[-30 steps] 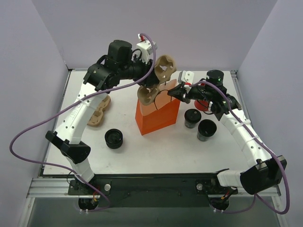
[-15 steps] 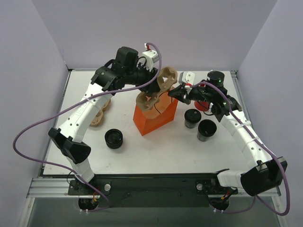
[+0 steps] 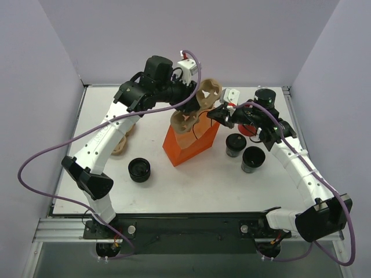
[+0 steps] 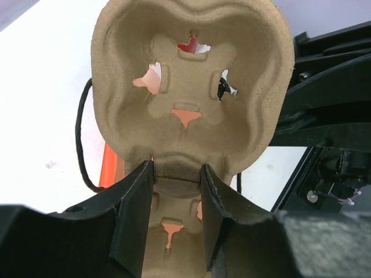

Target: Pack the takeout coffee

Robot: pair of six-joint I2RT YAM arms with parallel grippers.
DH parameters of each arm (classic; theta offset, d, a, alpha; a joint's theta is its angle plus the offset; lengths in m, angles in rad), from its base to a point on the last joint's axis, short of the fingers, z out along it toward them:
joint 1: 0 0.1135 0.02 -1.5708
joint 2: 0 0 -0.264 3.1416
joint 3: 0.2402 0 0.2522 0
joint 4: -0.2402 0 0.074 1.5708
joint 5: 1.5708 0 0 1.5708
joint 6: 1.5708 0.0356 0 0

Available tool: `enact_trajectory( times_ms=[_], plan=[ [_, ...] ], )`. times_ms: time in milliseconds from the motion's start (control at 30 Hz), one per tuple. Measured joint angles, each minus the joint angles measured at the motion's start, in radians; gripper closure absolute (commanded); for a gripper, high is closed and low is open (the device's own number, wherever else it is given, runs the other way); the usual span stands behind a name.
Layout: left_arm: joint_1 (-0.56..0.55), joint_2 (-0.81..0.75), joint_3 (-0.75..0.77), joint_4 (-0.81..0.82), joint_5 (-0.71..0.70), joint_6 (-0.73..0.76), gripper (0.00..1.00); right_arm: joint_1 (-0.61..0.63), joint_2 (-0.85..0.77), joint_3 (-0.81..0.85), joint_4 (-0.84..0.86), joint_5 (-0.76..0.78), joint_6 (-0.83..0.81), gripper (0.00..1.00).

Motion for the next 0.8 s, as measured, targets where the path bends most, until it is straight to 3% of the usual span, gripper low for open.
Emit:
enact_trajectory(
  times_ms=[733,800],
  plan=[
    [-0.026,0.0,-0.022,0.05,-0.017,-0.004,0.82,0.0,-0.002,-0.024,0.058,0.018,0.059,1.0],
    [-0.027,0.0,-0.023,0.05,-0.026,-0.004,0.82,0.0,-0.002,-0.037,0.082,0.018,0.074,0.81]
  ],
)
